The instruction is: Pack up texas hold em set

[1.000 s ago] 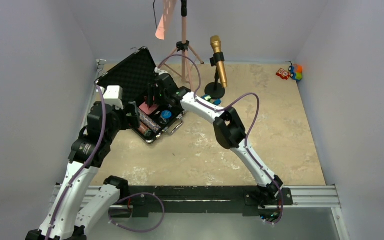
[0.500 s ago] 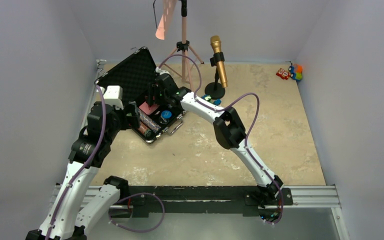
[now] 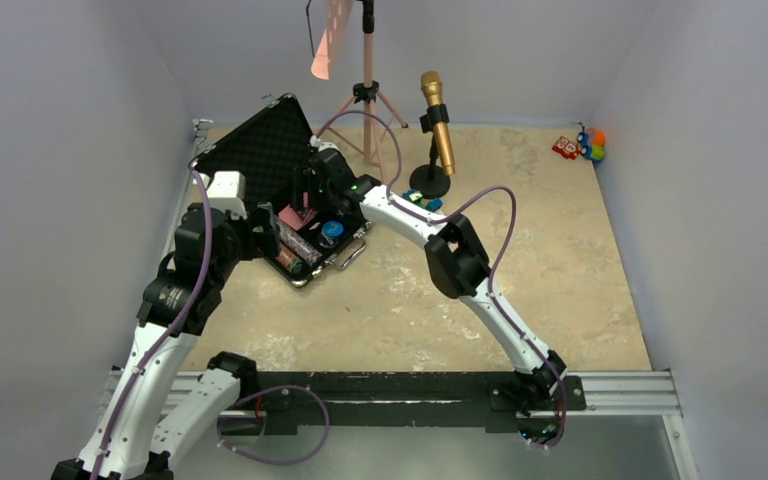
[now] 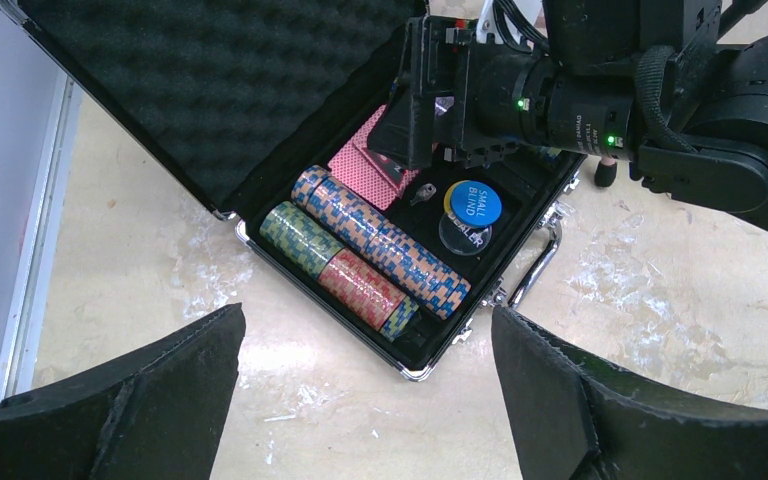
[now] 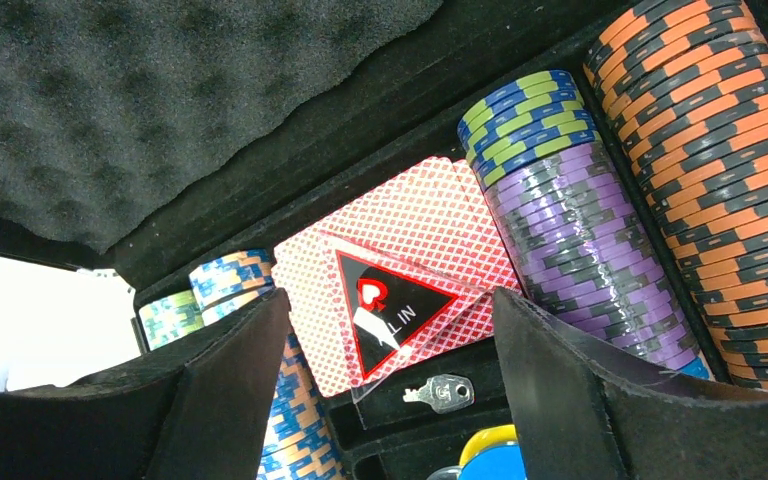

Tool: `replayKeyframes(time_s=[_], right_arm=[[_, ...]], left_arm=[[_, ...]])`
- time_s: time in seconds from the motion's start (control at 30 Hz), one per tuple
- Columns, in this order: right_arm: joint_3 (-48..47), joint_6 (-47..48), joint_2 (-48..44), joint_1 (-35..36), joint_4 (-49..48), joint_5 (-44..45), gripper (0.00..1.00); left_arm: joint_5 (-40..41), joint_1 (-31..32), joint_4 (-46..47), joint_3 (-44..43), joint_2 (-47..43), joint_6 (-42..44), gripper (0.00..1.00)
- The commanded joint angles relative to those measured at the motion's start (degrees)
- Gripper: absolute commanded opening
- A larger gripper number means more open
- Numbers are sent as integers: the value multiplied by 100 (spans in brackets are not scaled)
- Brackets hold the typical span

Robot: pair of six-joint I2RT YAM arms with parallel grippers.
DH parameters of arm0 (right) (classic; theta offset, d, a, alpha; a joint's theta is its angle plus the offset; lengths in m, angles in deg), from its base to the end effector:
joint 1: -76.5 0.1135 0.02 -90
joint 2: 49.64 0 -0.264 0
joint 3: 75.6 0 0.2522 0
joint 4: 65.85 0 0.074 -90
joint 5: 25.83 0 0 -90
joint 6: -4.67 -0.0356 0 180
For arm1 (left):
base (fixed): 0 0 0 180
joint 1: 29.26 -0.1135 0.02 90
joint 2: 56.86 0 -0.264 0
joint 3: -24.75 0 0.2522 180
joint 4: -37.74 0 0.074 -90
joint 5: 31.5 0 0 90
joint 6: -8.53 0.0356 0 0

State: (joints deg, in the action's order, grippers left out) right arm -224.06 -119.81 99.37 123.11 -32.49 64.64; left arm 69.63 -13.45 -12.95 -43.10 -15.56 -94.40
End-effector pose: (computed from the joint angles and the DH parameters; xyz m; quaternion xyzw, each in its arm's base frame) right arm 0.4051 0.4282 0.1859 -0.0913 0.8778 0.3029 0.3596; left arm 0.1430 -0.0333 0.3559 -0.0317 0.8364 -0.0554 0.5443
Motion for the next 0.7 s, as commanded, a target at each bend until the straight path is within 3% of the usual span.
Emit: replayKeyframes(time_s=[0.0, 0.43, 0.67], right_arm=[[-251, 88, -15, 24, -72, -32, 80], [20, 539, -643, 28, -341, -510, 82], [1281, 916, -1729, 18, -764, -824, 82]], left_arm=[[38, -26, 258, 20, -8, -17, 96], [60, -62, 345, 7, 79, 83, 97], [-103, -421, 465, -146, 344, 166, 98]])
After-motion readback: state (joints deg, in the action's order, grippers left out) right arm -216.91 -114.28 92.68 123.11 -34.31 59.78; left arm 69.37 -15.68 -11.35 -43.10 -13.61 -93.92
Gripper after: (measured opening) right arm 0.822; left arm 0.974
